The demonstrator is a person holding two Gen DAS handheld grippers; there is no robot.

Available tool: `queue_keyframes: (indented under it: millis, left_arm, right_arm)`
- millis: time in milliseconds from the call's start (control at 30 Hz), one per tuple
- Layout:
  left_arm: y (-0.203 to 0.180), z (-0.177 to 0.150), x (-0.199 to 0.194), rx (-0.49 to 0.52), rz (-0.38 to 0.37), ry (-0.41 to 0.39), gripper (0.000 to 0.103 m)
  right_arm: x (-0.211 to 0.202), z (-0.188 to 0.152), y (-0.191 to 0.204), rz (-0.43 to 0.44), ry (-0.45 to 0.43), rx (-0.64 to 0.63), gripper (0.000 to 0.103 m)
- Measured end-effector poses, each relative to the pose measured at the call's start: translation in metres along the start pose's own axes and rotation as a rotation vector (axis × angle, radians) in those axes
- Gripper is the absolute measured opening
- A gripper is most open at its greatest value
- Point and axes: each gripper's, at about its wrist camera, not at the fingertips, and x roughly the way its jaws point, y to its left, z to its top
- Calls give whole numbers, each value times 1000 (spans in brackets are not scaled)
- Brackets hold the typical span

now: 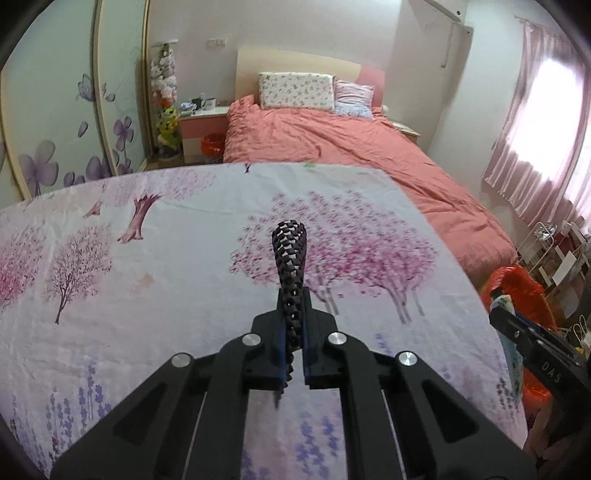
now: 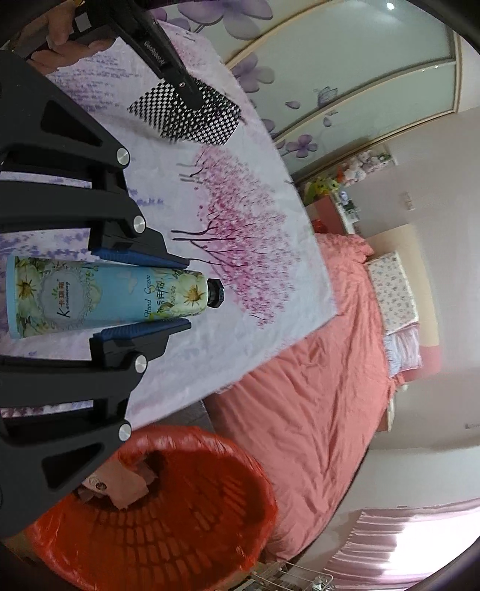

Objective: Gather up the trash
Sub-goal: 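Carry the mat and tube over the red basket and open both tools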

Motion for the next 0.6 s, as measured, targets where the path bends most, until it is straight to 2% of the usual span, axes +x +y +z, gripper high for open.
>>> queue_keyframes:
  millis: [267, 600]
  left_arm:
    - [-38, 3, -34, 54, -69, -50, 7]
    - [-111, 2, -64, 141, -216, -88, 7]
  right_arm:
    - [-48, 6, -14, -2, -117, 10, 28]
    - [-94, 11, -57, -64, -248, 50, 28]
